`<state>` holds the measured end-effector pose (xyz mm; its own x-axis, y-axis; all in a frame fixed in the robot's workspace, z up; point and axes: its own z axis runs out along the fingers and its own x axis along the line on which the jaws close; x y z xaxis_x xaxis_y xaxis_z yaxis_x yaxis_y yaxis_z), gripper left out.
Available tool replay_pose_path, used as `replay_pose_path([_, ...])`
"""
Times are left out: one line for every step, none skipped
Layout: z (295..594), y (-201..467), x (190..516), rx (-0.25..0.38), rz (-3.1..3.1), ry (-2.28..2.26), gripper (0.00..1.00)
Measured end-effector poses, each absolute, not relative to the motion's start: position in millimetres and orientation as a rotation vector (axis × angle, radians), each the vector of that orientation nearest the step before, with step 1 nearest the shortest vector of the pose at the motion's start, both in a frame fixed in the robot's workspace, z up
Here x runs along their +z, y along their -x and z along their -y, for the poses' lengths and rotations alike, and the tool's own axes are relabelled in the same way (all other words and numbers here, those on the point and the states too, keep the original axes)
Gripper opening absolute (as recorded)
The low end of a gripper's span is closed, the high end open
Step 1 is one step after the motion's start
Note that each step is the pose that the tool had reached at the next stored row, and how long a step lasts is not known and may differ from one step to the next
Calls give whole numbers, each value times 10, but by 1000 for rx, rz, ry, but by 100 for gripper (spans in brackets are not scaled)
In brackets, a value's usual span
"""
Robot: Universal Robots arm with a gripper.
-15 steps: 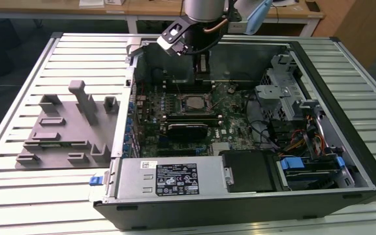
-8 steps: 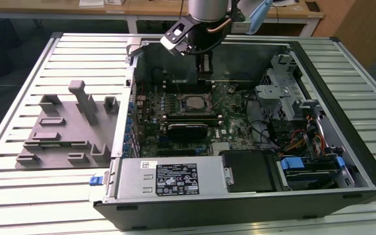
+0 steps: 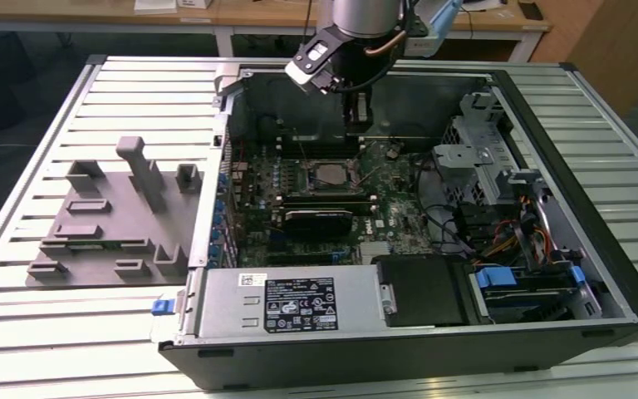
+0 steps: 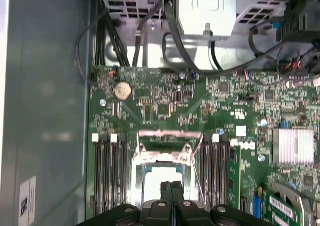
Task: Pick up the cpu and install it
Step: 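Close the cpu cover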
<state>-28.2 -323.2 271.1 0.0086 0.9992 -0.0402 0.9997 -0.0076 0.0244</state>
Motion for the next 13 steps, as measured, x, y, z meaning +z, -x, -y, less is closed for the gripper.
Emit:
replay_pose_path([3232, 260, 2711, -18, -2180, -2198, 11])
replay_pose_path([3232, 239, 2711, -18, -2180, -2198, 11])
replay_pose_path([3232, 217, 2711, -18, -2180, -2198, 11])
replay_pose_path([3232, 195, 2711, -18, -2180, -2198, 11])
replay_pose_path([3232, 173, 2712, -18, -2180, -2198, 11])
replay_pose_path([3231, 149, 2711, -18, -2180, -2198, 11])
replay_pose_path([3231, 128, 2711, -18, -2180, -2198, 11])
replay_pose_path([3229, 110, 2711, -19, -2180, -2198, 11])
replay_pose_path([3228, 94, 2711, -20, -2179, -2197, 11])
replay_pose_path([3227, 77, 2711, -21, -2179, -2196, 11])
replay_pose_path([3225, 58, 2712, -22, -2179, -2196, 11])
replay_pose_path([3224, 38, 2712, -22, -2178, -2196, 11])
replay_pose_path([3223, 16, 2711, -23, -2178, -2196, 11])
